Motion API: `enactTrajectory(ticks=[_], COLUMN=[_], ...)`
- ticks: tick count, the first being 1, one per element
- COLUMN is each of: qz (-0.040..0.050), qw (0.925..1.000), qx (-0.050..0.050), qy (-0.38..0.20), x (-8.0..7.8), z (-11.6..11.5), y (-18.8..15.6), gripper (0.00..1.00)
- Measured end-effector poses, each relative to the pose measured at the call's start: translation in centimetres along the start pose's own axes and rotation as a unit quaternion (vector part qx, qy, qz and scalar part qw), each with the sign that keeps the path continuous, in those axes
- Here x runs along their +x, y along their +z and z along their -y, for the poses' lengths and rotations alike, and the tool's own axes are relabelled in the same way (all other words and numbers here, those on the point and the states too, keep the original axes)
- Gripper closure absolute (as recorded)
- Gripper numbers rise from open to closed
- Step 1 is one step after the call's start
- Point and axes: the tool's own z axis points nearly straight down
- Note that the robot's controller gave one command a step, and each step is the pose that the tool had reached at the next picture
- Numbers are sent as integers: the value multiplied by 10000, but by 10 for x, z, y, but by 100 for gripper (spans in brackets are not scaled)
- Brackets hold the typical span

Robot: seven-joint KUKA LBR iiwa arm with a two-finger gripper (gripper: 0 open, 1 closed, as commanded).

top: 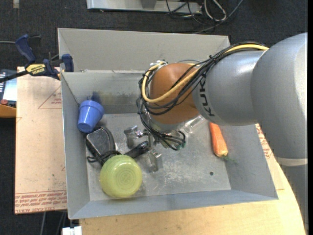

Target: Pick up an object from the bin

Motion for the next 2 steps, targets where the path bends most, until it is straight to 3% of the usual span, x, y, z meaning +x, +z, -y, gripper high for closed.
enactTrajectory(ticks=[1, 2], qz=[73, 19], qw=[9875, 10000], qx=[46, -3], qy=[-1574, -40], x=[-1, -1], z=[-7, 0], y=[8, 0], gripper=[0, 100])
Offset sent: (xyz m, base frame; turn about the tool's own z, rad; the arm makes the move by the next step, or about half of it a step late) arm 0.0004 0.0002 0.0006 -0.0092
